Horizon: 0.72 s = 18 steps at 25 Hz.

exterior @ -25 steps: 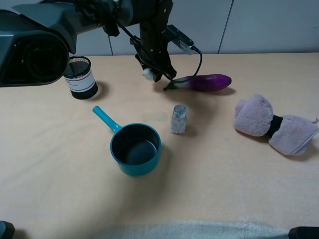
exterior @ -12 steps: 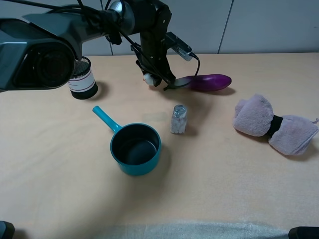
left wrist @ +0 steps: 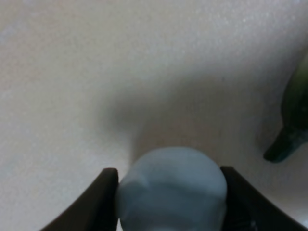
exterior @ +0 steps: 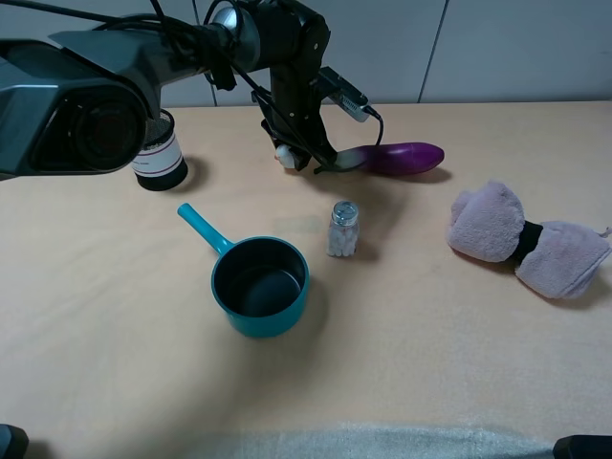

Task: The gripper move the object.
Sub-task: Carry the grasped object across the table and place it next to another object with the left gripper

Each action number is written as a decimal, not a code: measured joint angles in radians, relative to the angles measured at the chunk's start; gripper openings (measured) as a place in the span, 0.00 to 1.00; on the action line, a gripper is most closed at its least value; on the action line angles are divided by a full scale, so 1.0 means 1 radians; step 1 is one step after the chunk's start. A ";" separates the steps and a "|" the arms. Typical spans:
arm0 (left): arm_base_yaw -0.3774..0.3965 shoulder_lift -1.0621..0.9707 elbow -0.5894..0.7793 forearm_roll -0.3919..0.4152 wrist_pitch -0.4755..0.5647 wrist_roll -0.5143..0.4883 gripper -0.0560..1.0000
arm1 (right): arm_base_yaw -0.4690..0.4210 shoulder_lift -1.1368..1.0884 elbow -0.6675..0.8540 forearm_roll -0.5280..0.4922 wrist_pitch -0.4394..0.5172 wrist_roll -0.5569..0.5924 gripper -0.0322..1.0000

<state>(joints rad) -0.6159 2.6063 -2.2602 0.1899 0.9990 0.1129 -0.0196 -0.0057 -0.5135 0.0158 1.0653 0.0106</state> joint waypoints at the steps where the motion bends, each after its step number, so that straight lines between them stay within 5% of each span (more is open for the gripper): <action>1: 0.000 0.000 0.000 0.000 0.000 0.000 0.48 | 0.000 0.000 0.000 0.000 0.000 0.000 0.62; 8: 0.000 0.000 0.000 0.000 0.000 0.000 0.50 | 0.000 0.000 0.000 0.000 0.000 0.000 0.62; 18: 0.000 0.000 0.000 0.000 0.001 -0.048 0.74 | 0.000 0.000 0.000 0.000 0.000 0.000 0.62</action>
<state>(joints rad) -0.6159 2.6063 -2.2602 0.1899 1.0002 0.0645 -0.0196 -0.0057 -0.5135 0.0158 1.0653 0.0106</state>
